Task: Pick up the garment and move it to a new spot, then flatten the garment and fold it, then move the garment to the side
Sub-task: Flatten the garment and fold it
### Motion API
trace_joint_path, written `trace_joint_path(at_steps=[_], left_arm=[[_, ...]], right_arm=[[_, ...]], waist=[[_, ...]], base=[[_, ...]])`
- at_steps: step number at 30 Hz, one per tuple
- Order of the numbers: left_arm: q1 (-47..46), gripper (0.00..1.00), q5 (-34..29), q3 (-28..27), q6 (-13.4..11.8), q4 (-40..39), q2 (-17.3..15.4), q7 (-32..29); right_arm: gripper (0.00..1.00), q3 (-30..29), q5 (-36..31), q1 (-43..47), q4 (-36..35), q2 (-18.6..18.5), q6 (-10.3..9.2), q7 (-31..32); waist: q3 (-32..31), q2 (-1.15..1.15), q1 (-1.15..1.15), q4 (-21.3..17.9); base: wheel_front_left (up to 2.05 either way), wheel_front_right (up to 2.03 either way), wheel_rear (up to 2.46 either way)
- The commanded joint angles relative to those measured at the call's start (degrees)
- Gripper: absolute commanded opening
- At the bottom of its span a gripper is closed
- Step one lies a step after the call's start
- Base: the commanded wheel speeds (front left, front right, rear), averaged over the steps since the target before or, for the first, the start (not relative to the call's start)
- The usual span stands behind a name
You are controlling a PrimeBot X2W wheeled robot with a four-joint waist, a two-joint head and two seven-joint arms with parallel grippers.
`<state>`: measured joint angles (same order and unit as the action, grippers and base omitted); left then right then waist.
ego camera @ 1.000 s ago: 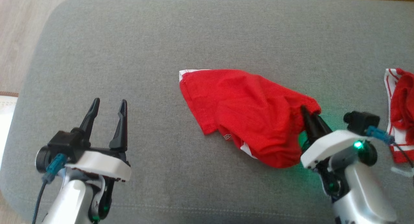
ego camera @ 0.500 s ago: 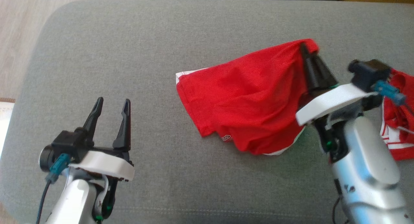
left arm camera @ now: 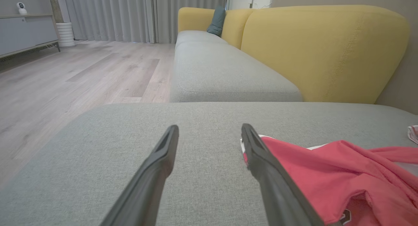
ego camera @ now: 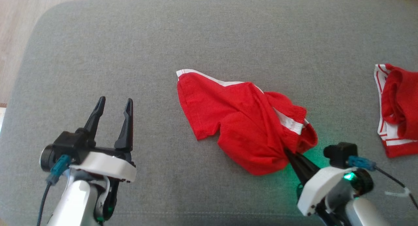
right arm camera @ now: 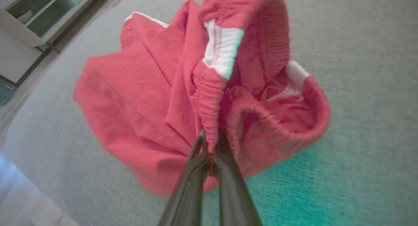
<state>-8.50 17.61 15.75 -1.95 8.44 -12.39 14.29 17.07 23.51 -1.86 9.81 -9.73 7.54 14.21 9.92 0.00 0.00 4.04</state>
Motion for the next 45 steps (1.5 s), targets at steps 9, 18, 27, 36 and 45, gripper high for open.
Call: trace_joint_path(at_steps=[9, 18, 27, 36, 45], left_arm=[[-1.13, 1.0, -1.17, -3.07, 0.46, -0.81, -0.19, 0.71], [1.15, 1.0, -1.45, -3.96, -0.3, -0.74, -0.17, 0.71], [2.94, 1.0, -1.53, -4.12, -1.21, -1.2, -0.59, 0.62], [3.37, 1.0, -1.42, -3.76, -1.7, -2.11, -1.12, -0.24], [3.0, 1.0, -1.31, -3.33, -2.04, -2.62, -1.37, -0.57]], right_arm=[[1.0, -6.62, -3.62, 4.37, -4.11, 3.13, -0.05, -2.39], [1.0, -11.12, -7.97, 4.79, -11.01, 5.44, -0.05, -8.25], [1.0, -15.18, -12.65, 2.9, -16.71, 6.15, -0.05, -11.08], [1.0, -16.88, -13.94, 3.23, -17.49, 6.53, -0.05, -10.89], [1.0, -16.92, -13.85, 3.21, -17.48, 6.74, -0.05, -10.43]], waist=[[-1.96, 0.0, 0.0, 0.08], [-4.36, 0.0, 0.0, -0.71], [-6.06, 0.0, 0.0, -1.31], [-6.27, 0.0, 0.0, -1.41], [-5.77, 0.0, 0.0, -1.44]], base=[[0.0, 0.0, 0.0], [0.0, 0.0, 0.0], [0.0, 0.0, 0.0], [0.0, 0.0, 0.0], [0.0, 0.0, 0.0]])
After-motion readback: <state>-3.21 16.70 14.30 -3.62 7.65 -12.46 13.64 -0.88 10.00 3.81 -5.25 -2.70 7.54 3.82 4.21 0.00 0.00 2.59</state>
